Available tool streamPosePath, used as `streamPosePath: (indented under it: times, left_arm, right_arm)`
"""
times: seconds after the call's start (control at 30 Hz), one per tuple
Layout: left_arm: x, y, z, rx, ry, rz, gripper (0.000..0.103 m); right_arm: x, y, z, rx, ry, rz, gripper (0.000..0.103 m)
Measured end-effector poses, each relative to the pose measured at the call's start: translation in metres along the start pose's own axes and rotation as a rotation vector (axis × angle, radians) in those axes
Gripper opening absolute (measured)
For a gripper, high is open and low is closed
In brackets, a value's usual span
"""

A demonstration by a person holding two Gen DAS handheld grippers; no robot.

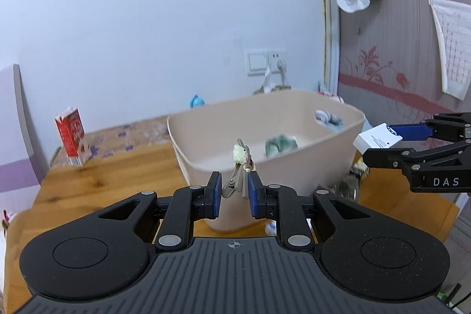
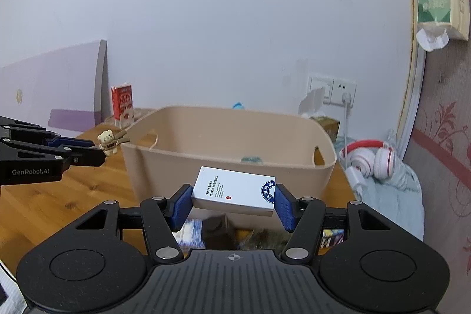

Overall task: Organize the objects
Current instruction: 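Lift the bear figure and white card box over the beige basket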

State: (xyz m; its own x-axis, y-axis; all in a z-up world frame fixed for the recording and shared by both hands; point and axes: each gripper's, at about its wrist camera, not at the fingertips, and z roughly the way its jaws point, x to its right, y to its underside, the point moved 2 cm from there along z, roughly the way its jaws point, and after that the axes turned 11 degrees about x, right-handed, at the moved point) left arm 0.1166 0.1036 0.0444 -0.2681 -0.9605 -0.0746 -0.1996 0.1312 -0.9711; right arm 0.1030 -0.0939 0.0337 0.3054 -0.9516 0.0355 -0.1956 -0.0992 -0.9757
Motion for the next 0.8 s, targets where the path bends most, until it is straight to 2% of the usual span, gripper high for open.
streamPosePath:
  times: [0.33,0.8]
  left_arm:
    - [-0.003,-0.033,0.017,0.050,-0.024,0.000,0.019]
    - [-0.001,-0.047,0.077,-0.002,-0.033,0.008,0.019]
  right_arm:
    - [0.011,-0.023,0.013,0.042,0.011,-0.006,0.057]
    - [0.028,-0.041,0.053,0.049,0.030,-0.001,0.057]
